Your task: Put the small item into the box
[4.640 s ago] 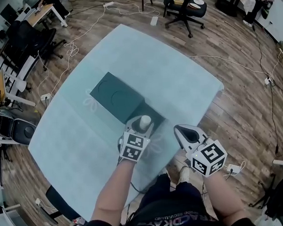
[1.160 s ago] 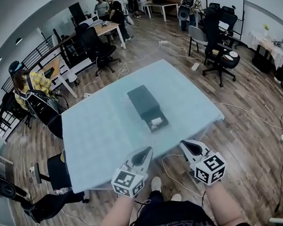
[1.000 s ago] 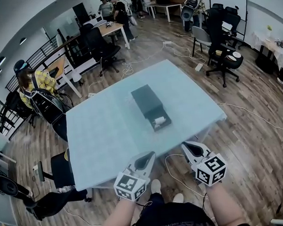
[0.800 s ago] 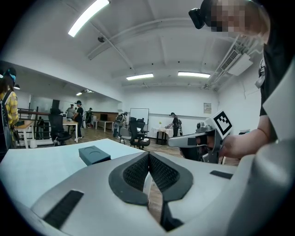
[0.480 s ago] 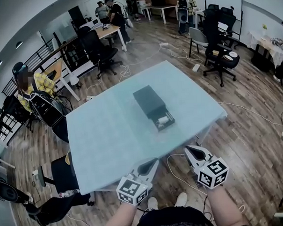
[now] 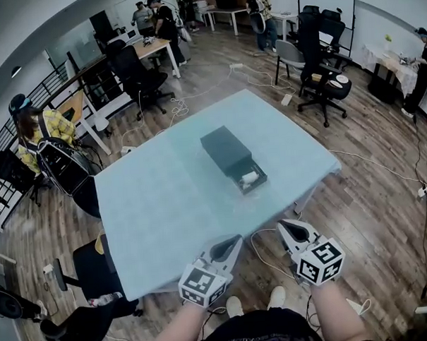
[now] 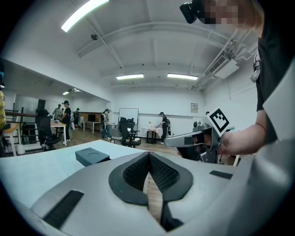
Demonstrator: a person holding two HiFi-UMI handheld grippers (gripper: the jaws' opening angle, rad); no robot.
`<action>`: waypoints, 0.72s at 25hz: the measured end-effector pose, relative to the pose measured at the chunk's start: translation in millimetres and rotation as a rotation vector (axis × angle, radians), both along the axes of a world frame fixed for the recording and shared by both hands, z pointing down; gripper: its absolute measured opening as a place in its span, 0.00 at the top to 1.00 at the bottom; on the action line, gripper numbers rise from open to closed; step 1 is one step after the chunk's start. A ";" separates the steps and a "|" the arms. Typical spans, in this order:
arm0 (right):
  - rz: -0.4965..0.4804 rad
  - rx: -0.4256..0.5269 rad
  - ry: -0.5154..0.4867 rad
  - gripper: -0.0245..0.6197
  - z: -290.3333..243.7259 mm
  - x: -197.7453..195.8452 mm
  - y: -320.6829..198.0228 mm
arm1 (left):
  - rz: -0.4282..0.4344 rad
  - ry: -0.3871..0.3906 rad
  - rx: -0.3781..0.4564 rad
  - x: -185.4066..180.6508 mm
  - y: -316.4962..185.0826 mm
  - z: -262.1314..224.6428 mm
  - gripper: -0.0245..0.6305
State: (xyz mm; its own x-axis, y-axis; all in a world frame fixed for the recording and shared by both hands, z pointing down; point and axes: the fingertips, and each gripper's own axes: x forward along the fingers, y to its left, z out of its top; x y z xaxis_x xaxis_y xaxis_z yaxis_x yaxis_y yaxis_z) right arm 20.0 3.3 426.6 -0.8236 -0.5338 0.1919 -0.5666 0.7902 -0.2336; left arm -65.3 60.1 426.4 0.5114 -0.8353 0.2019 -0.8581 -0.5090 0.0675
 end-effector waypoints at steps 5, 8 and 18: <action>0.013 0.003 0.005 0.93 4.1 -14.5 14.2 | 0.017 0.018 0.002 -14.1 12.6 2.8 0.91; 0.017 0.005 0.016 0.93 1.1 -20.1 19.6 | 0.020 0.027 -0.005 -19.5 18.2 4.7 0.91; 0.029 0.027 0.014 0.93 -3.7 -18.5 33.5 | 0.037 0.030 0.006 -18.9 28.0 -1.9 0.91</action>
